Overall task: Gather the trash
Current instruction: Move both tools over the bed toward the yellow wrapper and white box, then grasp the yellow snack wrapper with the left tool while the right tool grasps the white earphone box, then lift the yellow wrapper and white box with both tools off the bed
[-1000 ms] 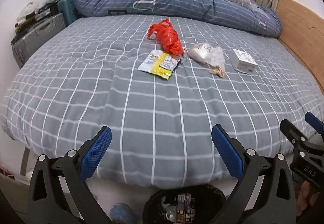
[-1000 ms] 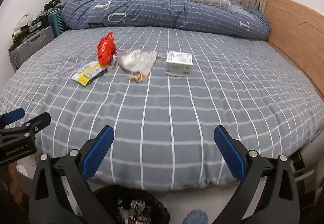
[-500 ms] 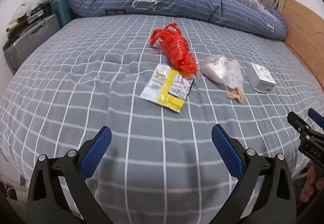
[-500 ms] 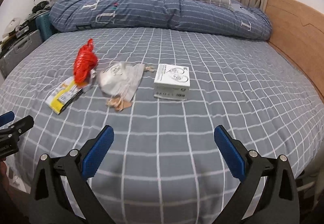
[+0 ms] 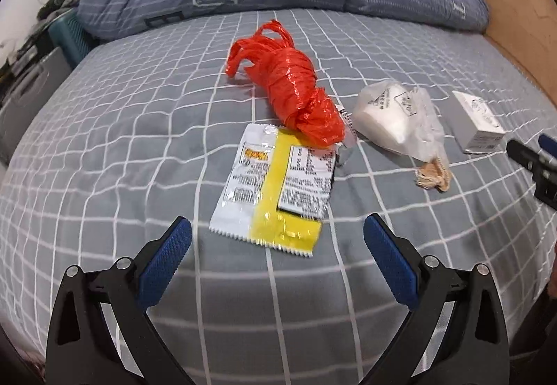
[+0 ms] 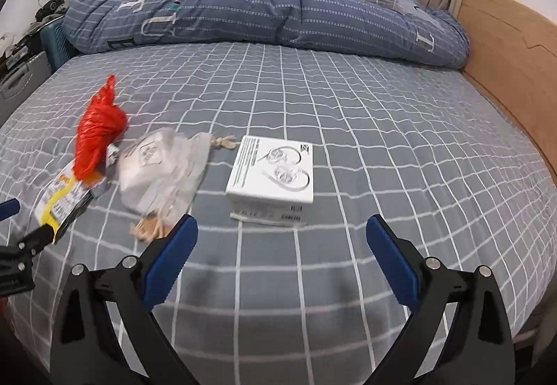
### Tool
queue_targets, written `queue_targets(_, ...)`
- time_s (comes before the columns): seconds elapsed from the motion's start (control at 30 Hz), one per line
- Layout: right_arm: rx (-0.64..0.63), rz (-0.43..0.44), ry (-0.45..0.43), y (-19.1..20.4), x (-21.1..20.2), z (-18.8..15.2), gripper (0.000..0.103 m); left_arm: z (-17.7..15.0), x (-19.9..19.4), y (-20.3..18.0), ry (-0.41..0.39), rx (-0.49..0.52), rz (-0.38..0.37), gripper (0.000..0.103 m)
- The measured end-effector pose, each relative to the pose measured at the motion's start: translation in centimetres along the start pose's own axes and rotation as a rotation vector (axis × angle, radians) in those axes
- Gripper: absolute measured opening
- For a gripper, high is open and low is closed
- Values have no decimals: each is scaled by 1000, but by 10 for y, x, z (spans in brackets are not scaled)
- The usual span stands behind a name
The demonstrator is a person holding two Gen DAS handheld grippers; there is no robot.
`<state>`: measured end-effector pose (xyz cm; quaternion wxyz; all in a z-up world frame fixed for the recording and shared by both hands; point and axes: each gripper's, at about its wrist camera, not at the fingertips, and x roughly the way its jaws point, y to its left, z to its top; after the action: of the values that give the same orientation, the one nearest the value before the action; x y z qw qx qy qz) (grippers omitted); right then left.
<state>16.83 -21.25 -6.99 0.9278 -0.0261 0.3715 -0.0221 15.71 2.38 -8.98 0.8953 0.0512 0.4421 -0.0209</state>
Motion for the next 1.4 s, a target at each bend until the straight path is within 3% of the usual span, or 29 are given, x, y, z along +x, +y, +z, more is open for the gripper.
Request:
queue_targets(0.2, 19, 19, 28, 1, 29, 18, 89, 16, 33, 6, 65, 6, -21, 97)
queue_targets(0.5, 38, 36, 72, 1, 64, 34, 88, 30, 60, 7, 108, 28, -32, 96)
queue_targets(0.6, 36, 42, 91, 1, 72, 36, 83, 33, 64, 6, 110, 37, -26, 94)
queue_targets(0.87, 18, 51, 101, 4, 80, 35, 68, 36, 67, 3, 109, 30, -5, 68)
queue_targets(1.07, -4, 62, 104, 5, 82, 35, 66, 36, 64, 5, 104, 30, 10, 46)
queue_targets(1.4, 1, 62, 83, 6, 74, 37, 66, 34, 47, 16, 86, -20, 21, 39)
